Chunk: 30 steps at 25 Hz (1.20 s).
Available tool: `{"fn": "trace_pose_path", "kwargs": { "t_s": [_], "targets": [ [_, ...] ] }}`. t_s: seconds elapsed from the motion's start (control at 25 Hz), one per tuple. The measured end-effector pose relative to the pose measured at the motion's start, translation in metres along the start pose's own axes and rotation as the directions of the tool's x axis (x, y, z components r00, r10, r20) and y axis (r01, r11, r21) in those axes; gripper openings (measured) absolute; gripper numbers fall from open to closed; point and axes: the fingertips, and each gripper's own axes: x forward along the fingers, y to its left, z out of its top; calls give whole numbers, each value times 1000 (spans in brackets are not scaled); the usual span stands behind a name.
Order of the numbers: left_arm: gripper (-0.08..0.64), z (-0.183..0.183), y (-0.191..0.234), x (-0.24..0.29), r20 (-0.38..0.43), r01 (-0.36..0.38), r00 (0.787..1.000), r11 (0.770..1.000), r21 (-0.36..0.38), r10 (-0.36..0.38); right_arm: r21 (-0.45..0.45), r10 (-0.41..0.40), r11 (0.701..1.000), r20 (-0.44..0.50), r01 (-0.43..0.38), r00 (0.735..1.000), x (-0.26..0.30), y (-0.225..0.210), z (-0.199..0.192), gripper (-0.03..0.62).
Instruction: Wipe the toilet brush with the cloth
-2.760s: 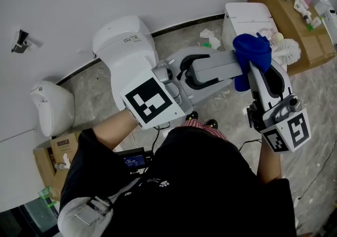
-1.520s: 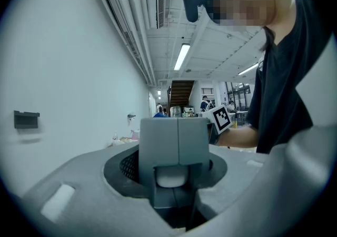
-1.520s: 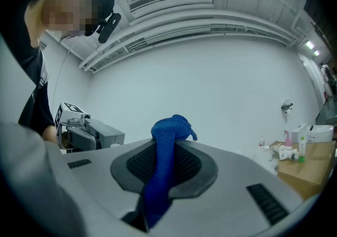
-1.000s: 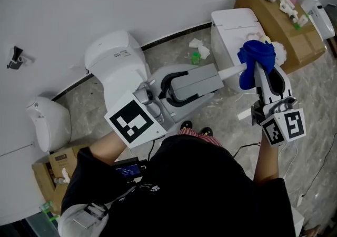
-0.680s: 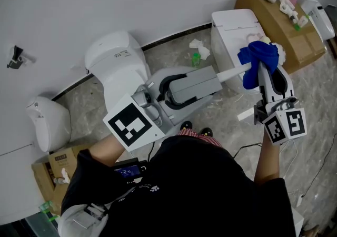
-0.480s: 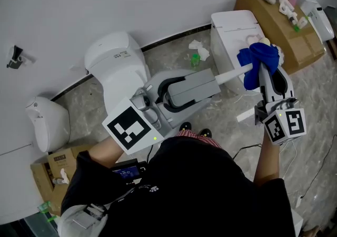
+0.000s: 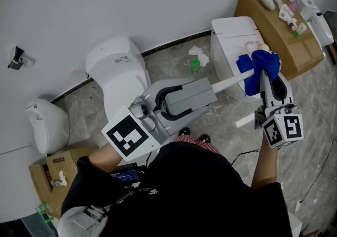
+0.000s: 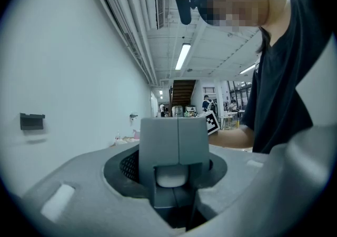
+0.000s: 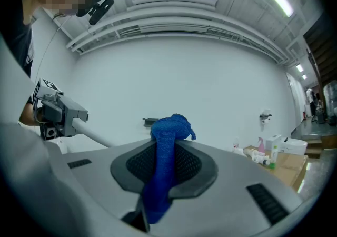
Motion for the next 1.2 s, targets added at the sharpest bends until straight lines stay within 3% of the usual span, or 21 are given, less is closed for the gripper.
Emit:
{"fn": "trace_pose_path", "kwargs": {
  "t_s": [0.44, 0.72, 1.0, 1.2],
  "targets": [
    [181, 3, 2, 3, 26, -13, 1000, 1000, -15, 13, 41, 9, 999, 62, -12, 998, -3, -5, 13, 71],
    [181, 8, 4, 11, 25, -23, 999, 999, 27, 22, 57, 21, 998, 140, -30, 990, -11, -4, 36, 71],
    [181, 13, 9, 21, 39, -46, 998, 999, 12, 45, 66, 41, 996, 164, -52, 986, -14, 2, 47, 71],
    [181, 20, 18, 30, 56, -77, 996, 996, 46, 74, 55, 46, 997, 172, -56, 984, -16, 4, 53, 69]
  ]
}}
